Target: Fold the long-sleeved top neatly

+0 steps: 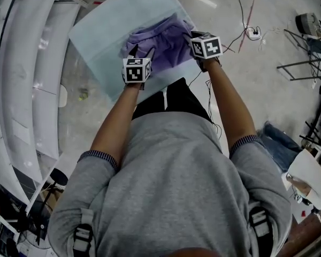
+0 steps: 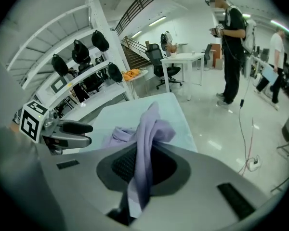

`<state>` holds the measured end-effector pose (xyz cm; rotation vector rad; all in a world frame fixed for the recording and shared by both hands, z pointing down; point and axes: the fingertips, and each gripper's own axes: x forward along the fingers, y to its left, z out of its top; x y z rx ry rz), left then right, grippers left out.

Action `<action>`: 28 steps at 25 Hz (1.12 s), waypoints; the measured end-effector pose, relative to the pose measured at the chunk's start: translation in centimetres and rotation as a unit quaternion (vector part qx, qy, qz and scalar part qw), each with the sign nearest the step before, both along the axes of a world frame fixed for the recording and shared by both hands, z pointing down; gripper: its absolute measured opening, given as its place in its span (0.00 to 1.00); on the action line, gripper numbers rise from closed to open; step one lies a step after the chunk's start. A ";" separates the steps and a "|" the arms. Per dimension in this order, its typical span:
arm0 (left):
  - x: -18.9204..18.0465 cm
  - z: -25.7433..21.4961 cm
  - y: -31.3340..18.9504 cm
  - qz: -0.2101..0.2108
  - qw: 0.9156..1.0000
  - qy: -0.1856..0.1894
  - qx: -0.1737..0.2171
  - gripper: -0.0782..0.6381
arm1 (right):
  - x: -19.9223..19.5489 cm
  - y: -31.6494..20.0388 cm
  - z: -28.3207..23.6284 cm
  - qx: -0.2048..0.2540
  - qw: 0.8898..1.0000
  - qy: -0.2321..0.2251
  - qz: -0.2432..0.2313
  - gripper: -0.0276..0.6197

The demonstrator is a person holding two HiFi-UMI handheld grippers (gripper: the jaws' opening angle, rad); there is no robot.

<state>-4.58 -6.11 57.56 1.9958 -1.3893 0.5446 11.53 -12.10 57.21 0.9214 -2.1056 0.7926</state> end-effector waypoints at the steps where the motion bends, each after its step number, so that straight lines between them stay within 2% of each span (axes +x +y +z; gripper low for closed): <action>1: -0.3 -0.1 0.2 -0.001 1.000 0.000 0.002 0.53 | -0.6 0.4 -0.4 -0.004 1.000 -0.007 0.004 0.12; 13: -6.3 0.4 3.8 -0.041 0.999 -0.006 -0.001 0.53 | -10.3 4.6 -1.4 -0.053 0.994 -0.088 0.039 0.13; 19: -9.3 0.8 5.8 -0.059 0.998 -0.010 -0.007 0.53 | -15.0 6.4 1.5 -0.077 0.992 -0.092 0.032 0.15; 21: -10.3 1.1 6.5 -0.064 0.998 -0.013 -0.010 0.53 | -16.6 7.1 2.6 -0.091 0.990 -0.100 0.030 0.18; 24: -12.1 1.7 7.5 -0.077 0.997 -0.018 -0.017 0.53 | -19.8 8.5 3.6 -0.120 0.985 -0.127 0.013 0.32; 28: -14.1 2.1 8.4 -0.094 0.995 -0.022 -0.023 0.53 | -23.0 10.1 3.0 -0.136 0.979 -0.150 -0.029 0.34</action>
